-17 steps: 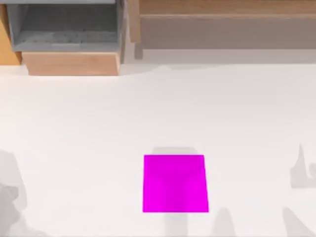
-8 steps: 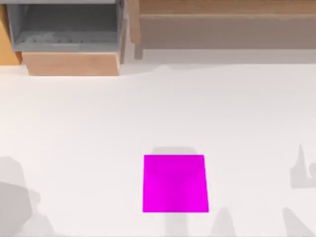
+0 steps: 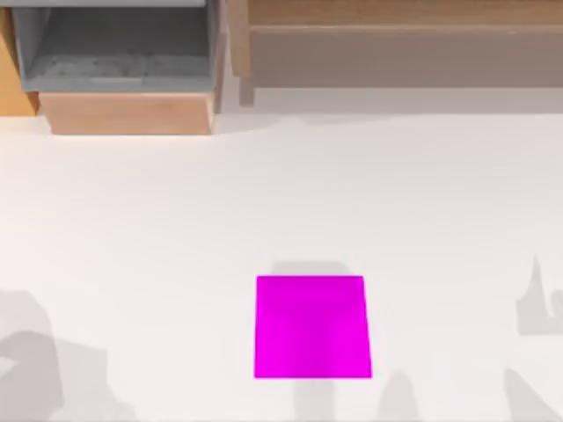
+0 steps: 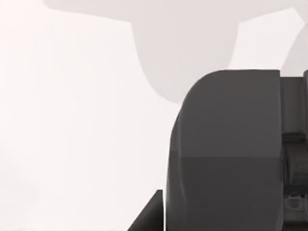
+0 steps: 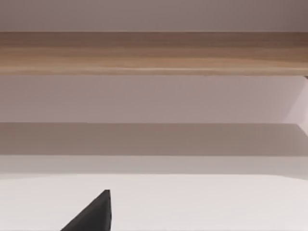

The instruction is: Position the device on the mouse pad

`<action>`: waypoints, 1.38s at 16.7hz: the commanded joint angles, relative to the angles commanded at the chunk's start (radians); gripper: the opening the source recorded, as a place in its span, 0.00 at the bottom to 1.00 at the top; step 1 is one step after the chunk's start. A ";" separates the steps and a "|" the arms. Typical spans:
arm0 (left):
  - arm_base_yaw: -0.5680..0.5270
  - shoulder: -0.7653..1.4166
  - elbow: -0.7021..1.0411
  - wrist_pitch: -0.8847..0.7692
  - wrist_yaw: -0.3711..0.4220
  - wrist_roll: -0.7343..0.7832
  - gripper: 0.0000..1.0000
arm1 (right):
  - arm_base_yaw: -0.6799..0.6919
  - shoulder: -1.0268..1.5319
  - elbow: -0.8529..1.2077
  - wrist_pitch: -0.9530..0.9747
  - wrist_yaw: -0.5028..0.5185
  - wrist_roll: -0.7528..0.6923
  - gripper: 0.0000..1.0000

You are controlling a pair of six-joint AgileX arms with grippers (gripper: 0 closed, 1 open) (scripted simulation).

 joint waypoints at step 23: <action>-1.311 0.623 0.628 -0.020 -0.029 -1.561 0.00 | 0.000 0.000 0.000 0.000 0.000 0.000 1.00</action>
